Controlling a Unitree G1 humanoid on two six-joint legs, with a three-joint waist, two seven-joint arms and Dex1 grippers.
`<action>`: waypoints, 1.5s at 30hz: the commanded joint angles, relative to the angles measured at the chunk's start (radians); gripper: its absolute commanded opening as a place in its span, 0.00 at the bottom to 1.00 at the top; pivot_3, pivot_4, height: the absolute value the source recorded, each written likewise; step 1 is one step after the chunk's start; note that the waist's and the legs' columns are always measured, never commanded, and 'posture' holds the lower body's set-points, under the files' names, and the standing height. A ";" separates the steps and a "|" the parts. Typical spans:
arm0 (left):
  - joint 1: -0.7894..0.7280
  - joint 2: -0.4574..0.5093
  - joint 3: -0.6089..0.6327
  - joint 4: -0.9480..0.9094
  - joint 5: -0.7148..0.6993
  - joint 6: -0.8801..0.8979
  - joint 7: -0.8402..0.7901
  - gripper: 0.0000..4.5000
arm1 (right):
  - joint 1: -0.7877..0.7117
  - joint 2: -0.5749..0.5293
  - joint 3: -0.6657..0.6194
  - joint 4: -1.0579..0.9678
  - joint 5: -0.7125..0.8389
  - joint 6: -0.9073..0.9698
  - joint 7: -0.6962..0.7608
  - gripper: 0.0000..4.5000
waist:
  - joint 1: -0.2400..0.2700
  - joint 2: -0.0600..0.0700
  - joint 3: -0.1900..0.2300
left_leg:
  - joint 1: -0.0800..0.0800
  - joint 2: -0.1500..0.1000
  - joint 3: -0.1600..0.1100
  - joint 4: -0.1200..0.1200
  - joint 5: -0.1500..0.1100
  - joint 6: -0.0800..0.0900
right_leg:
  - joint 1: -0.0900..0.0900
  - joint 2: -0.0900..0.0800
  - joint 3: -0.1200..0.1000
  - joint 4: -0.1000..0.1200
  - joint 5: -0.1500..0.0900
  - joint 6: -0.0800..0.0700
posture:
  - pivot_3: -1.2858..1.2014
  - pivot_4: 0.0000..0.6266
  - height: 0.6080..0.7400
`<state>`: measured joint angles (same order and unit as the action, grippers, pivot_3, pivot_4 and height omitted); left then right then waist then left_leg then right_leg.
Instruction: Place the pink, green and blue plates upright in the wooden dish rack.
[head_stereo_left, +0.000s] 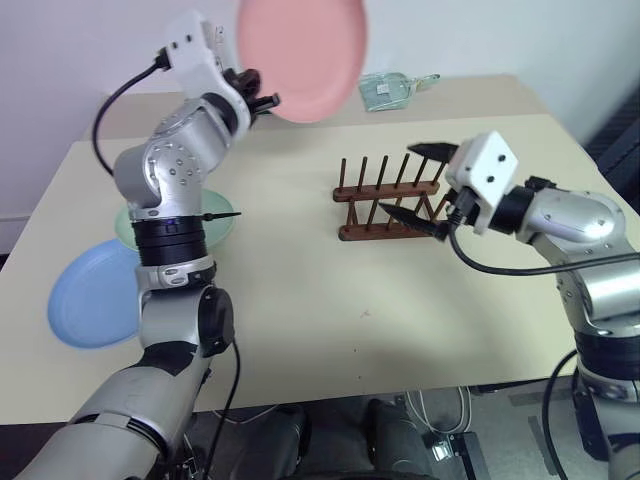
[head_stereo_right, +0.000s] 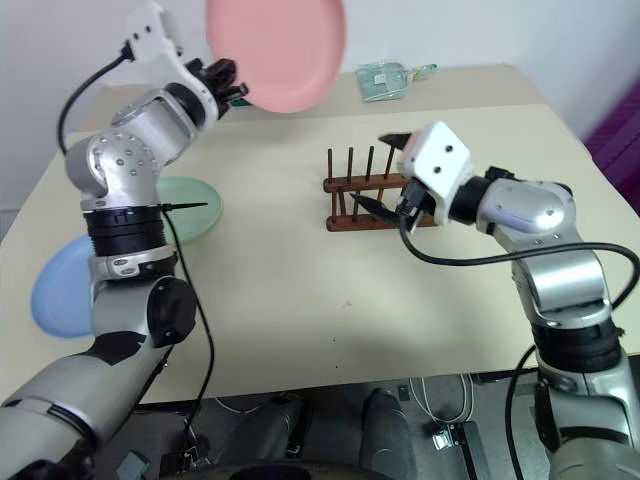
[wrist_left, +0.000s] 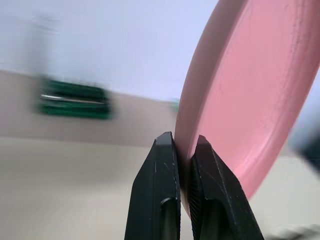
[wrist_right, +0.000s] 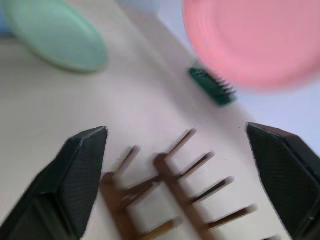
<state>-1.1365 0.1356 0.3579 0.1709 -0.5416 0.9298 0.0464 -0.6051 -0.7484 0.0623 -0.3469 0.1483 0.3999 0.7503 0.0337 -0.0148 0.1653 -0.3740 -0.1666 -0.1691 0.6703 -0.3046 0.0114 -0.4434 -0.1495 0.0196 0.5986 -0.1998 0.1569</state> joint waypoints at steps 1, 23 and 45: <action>-0.054 -0.046 0.028 -0.054 -0.080 0.051 0.025 0.01 | -0.071 -0.021 0.092 0.081 -0.229 -0.188 -0.085 1.00 | -0.004 0.000 0.000 | 0.000 0.000 0.000 0.000 0.000 0.000 | -0.001 0.000 0.000 0.000 0.000 0.000 | 0.52 0.24 1.00; -0.041 -0.224 0.158 -0.128 -0.319 0.309 0.275 0.00 | -0.146 0.003 0.191 0.370 -0.758 -0.575 -0.348 0.48 | -0.021 0.000 0.000 | 0.000 0.000 0.001 -0.001 0.000 0.000 | -0.001 0.000 0.000 0.000 0.000 0.000 | 0.52 0.24 1.00; 0.011 0.055 -0.019 -0.160 -0.134 -0.178 -0.027 0.91 | -0.075 -0.005 -0.081 0.333 -0.369 -0.488 -0.219 0.00 | -0.026 0.001 0.000 | 0.001 0.001 0.002 -0.004 0.000 -0.001 | -0.001 0.000 0.001 -0.001 0.000 0.000 | 0.52 0.24 1.00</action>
<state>-1.1571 0.1445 0.4225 0.0337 -0.7604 0.7923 0.1052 -0.6707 -0.7596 0.0976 0.0667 -0.3892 -0.1580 0.4781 0.0076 -0.0141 0.1650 -0.3726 -0.1659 -0.1667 0.6668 -0.3042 0.0108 -0.4441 -0.1491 0.0209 0.5973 -0.1998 0.1569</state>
